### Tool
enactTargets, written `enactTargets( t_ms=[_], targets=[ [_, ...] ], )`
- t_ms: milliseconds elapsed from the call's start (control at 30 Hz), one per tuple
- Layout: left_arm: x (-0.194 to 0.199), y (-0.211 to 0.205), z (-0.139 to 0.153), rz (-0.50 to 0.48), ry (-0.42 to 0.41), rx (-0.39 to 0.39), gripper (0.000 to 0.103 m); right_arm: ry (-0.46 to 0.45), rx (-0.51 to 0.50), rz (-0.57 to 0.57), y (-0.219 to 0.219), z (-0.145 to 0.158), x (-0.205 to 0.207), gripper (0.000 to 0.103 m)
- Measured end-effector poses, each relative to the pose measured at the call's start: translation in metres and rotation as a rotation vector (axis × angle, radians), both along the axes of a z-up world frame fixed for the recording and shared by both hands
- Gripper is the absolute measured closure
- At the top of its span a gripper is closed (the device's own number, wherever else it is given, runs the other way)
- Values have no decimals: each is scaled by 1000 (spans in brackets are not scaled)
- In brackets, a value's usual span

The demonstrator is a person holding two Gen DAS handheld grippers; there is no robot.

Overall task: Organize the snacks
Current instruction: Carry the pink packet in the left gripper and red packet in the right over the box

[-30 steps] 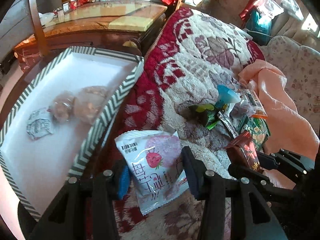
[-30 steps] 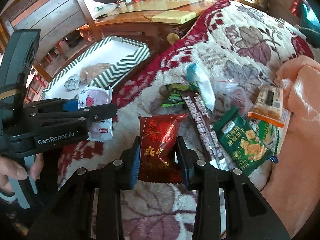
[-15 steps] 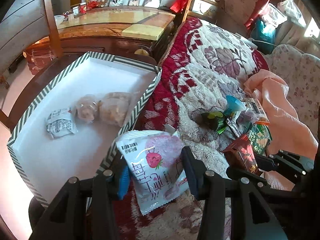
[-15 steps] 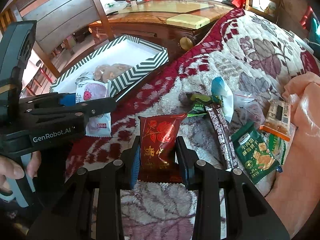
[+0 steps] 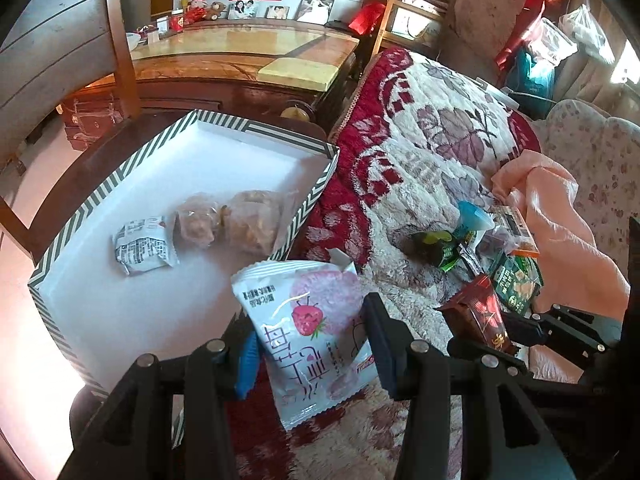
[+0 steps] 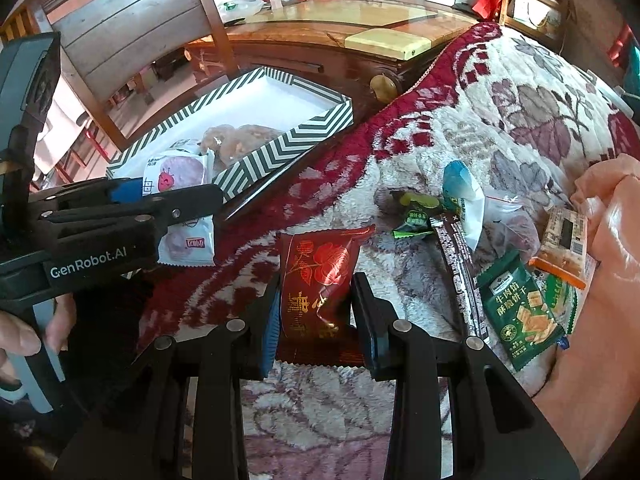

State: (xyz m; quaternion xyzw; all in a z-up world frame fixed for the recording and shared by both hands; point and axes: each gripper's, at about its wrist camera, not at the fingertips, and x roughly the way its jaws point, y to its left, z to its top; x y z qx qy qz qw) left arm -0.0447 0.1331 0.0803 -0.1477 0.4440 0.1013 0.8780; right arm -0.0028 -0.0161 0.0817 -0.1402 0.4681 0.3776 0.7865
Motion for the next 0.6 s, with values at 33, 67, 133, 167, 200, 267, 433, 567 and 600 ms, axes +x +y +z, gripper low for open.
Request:
enactTargets(
  t_ms=[33,67,133,167,200,267,433,567,600],
  targets=[
    [-1,1,0,2,-1,0,53,0,0,3,1,0,0,71],
    [-1,1,0,3,-1,-1,53,-1,-1,6,2,1,-1,71],
    [-3,2,1,8,-2,1,53,-2,-1,14,5,1,-2,71],
    [-4,4,1,10,-2,2,53,-3,-2,18,7,2,-3,71],
    [-5,4,1,12,-2,2,53,-3,-3,23,9,2,-4,71],
    [-6,7,1,19,-2,4,53,-3,-5,31,13,2,-5,71],
    [-11,12,3,35,-5,11,53,2,7,47,25,4,-6,71],
    [-15,21,7,58,-14,17,53,0,15,66,38,7,-6,71],
    [-17,23,9,67,-18,21,53,-1,17,70,41,8,-5,71]
  ],
)
